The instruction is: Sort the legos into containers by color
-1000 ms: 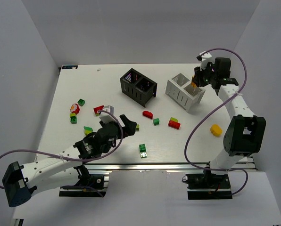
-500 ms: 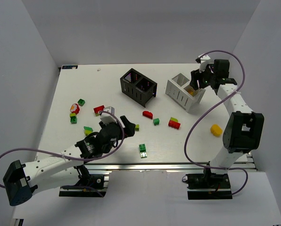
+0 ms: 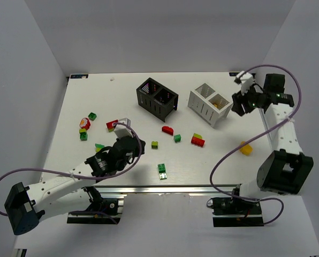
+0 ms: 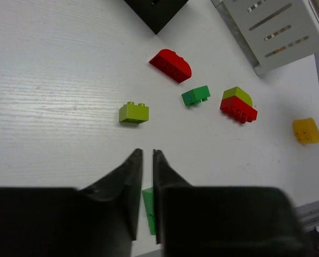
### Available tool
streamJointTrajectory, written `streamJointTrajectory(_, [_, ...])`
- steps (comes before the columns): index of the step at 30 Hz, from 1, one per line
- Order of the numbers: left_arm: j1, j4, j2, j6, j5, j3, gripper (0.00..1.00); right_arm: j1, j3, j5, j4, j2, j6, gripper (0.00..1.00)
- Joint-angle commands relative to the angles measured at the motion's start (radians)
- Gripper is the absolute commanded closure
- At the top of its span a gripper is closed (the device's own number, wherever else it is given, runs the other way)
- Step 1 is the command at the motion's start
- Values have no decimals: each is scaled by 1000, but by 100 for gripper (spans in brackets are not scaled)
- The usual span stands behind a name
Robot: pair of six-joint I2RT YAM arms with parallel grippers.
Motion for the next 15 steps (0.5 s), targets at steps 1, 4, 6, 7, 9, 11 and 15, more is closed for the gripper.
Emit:
streamJointTrajectory(1, [30,-27,-12,15,68,28,81,-13,-124,21,-319,-58,-289,46])
streamJointTrajectory(4, [53,-44,-21,20,88,20,75,-27,-268,129,-327,-125,-346,41])
streamJointTrajectory(6, [68,-53,-26,18,103,15,47,-32,-313,192,-296,-158,-347,28])
streamJointTrajectory(7, [76,-55,-27,20,108,9,39,-30,-325,213,-293,-159,-349,21])
streamJointTrajectory(9, [97,-47,-31,26,128,-5,24,-32,-347,261,-275,-147,-343,14])
streamJointTrajectory(11, [114,-38,-27,33,146,-12,21,-33,-351,330,-232,-130,-324,11])
streamJointTrajectory(15, [157,-20,-6,55,198,-9,18,-32,-332,394,-180,-61,-301,11])
